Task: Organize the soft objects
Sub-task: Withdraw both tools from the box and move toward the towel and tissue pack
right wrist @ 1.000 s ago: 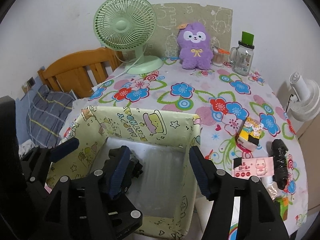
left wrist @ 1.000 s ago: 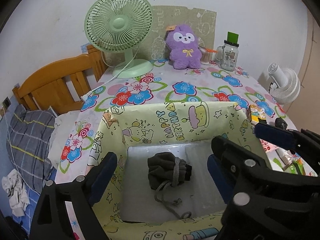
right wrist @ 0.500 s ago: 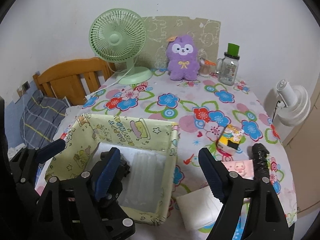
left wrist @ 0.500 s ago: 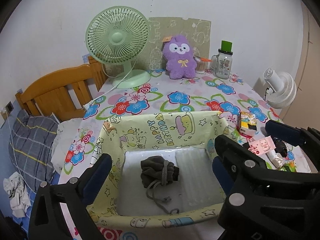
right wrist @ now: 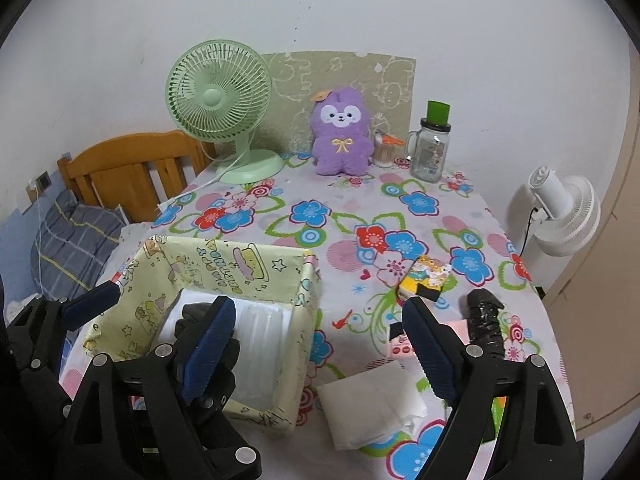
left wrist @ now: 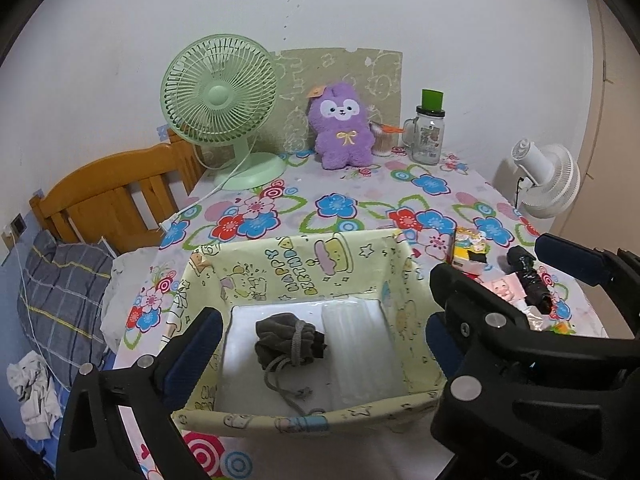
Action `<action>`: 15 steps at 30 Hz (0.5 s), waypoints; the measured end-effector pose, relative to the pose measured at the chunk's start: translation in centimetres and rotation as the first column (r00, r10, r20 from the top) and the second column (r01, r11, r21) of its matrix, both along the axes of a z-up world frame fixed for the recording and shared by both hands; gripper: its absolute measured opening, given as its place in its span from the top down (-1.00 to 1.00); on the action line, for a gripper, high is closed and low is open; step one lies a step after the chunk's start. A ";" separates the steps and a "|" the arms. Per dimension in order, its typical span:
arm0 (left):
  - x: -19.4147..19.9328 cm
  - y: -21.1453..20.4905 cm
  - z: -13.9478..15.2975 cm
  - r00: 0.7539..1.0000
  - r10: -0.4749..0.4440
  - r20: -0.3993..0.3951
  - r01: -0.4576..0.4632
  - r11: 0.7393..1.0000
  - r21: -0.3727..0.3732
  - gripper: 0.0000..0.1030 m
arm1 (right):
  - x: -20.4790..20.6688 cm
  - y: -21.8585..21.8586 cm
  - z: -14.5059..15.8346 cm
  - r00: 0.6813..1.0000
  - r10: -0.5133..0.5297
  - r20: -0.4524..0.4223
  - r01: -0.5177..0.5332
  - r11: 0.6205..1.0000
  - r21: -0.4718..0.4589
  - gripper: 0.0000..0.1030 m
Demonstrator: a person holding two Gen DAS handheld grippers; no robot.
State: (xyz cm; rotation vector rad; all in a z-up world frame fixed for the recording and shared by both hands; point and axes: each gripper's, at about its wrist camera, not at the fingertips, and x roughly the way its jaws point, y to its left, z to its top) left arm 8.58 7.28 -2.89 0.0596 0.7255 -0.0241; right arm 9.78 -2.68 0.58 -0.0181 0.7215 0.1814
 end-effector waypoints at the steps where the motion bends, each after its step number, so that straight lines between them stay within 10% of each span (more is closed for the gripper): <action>1: -0.1 -0.2 0.1 1.000 -0.001 0.002 0.001 1.000 -0.001 -0.99 | -0.2 -0.2 0.1 1.000 -0.001 0.004 0.001 1.000 0.000 -0.71; 15: -1.6 -3.2 1.3 0.999 -0.025 0.025 0.025 1.000 -0.006 -0.99 | -1.9 -3.2 1.1 0.999 -0.022 0.046 0.022 1.000 0.003 -0.74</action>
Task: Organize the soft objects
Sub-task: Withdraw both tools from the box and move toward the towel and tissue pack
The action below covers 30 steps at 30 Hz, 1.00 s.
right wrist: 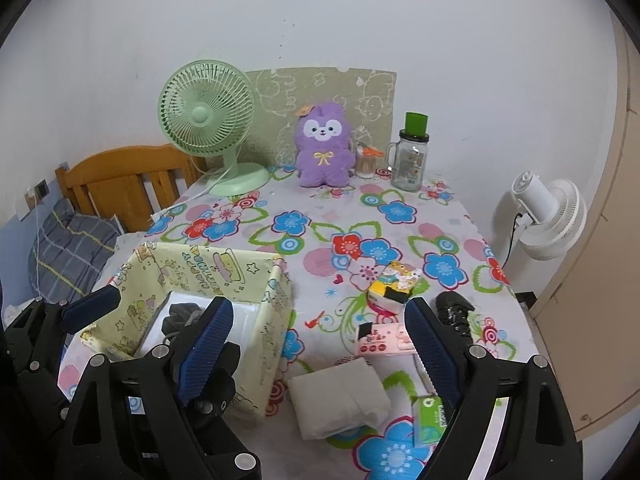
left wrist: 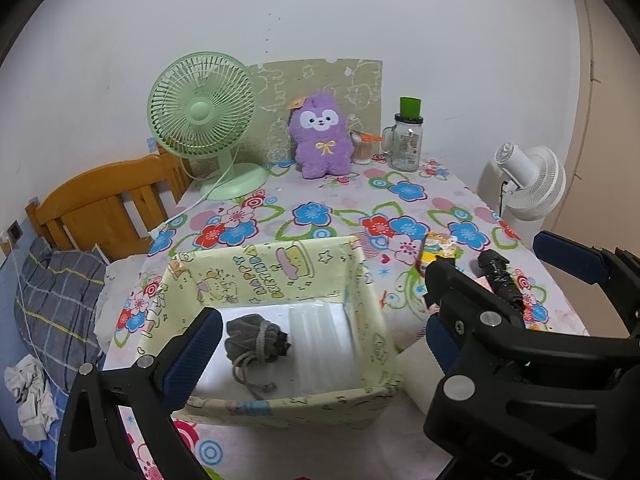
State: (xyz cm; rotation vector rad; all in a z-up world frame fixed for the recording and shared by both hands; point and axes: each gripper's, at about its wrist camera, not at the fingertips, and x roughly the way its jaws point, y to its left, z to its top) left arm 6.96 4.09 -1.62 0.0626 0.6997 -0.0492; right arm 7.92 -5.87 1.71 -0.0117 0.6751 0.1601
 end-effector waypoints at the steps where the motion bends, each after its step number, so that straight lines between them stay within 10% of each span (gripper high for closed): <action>1: -0.1 -0.3 0.1 1.000 0.000 0.001 0.000 1.000 0.005 -0.99 | -0.1 -0.3 0.1 1.000 -0.002 0.002 0.002 1.000 0.003 -0.75; 30: -2.2 -7.6 1.1 0.995 -0.084 0.046 0.084 0.996 0.003 -0.99 | -2.7 -7.9 0.6 0.998 -0.033 0.054 0.032 0.999 0.017 -0.78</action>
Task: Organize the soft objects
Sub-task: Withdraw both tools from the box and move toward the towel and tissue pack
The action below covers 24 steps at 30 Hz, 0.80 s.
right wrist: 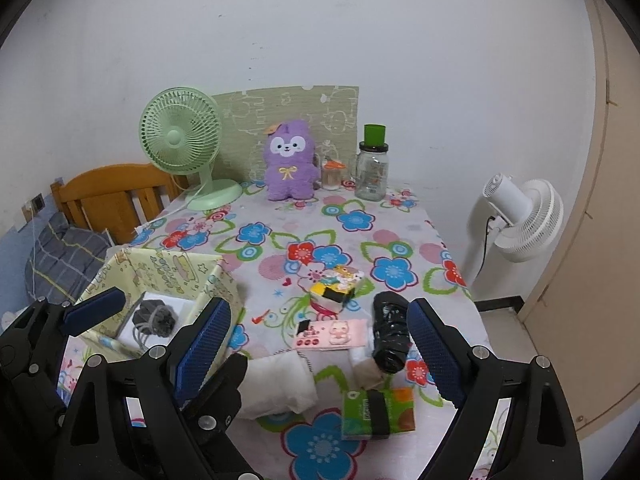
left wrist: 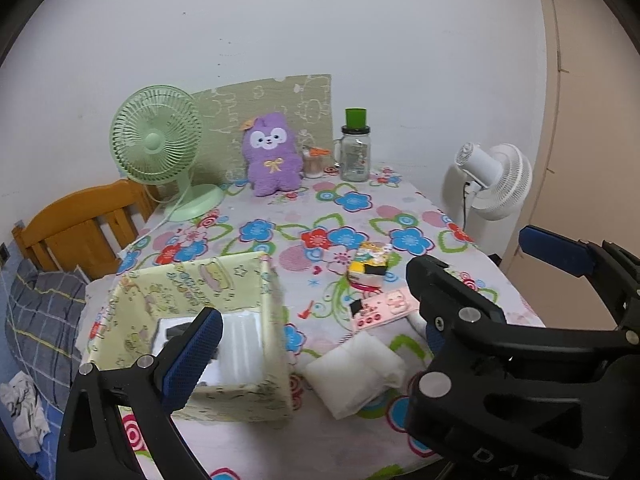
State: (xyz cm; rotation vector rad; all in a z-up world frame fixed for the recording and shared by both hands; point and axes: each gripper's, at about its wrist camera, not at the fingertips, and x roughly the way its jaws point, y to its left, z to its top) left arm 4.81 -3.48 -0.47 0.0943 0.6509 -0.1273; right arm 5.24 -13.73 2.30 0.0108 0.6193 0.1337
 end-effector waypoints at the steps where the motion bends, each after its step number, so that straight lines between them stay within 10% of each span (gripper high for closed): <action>1: 0.0 -0.2 -0.1 1.000 -0.006 -0.002 0.006 1.000 -0.003 -0.99 | 0.0 -0.2 -0.1 1.000 -0.001 -0.001 0.001 1.000 0.002 -0.78; 24: 0.8 -4.7 -4.5 0.994 -0.089 -0.062 0.087 0.996 -0.031 -0.99 | 0.1 -4.3 -4.8 0.998 -0.047 -0.040 0.046 0.999 -0.009 -0.78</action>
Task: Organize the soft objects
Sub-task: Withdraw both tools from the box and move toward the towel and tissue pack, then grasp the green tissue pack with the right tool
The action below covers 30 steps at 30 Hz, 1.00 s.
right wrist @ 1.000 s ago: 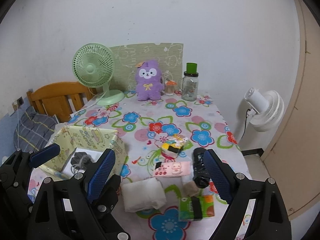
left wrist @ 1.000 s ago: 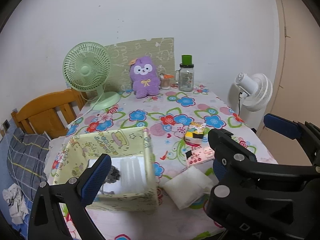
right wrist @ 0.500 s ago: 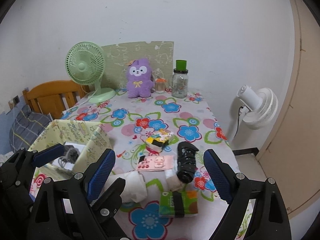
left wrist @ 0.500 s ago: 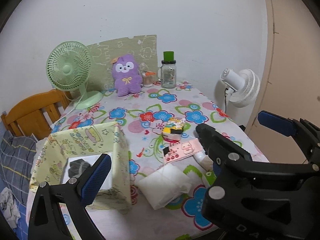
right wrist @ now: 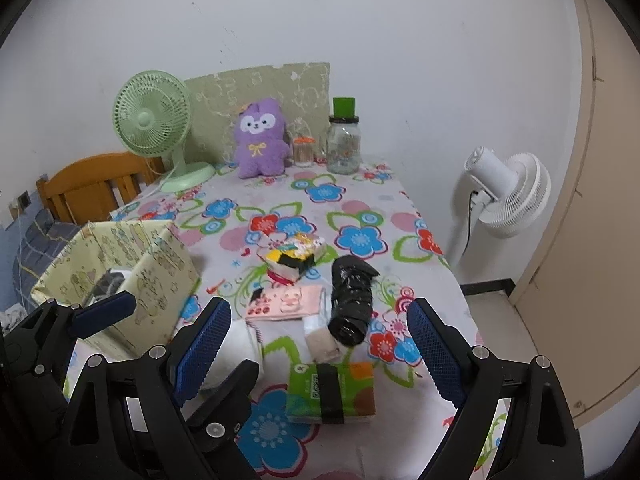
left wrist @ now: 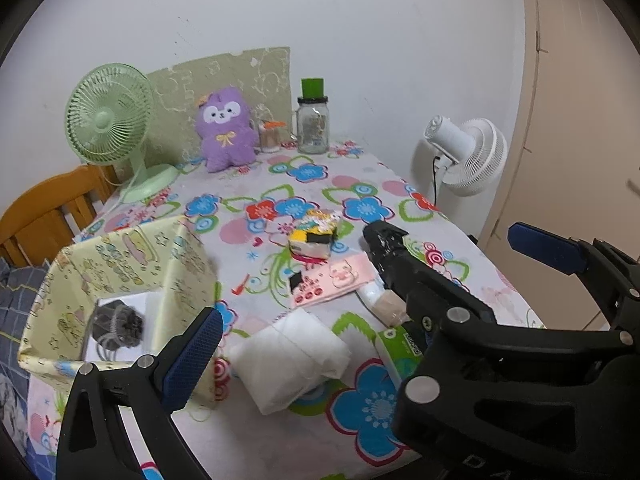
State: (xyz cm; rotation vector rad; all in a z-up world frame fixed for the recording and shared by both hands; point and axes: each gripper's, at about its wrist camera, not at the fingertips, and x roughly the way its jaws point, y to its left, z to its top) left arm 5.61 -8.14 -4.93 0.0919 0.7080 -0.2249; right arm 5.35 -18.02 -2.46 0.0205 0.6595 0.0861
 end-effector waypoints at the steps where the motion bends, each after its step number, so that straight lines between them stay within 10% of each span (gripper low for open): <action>1: 0.0 -0.1 -0.2 1.000 -0.005 -0.003 0.005 1.000 0.000 -0.99 | 0.0 -0.1 -0.2 1.000 0.000 -0.004 0.000 1.000 -0.002 -0.78; 30: 1.4 0.0 -7.5 0.989 0.011 -0.147 -0.008 1.000 0.024 -0.98 | 2.5 -0.3 -8.2 0.983 -0.011 -0.181 0.009 1.000 -0.016 -0.78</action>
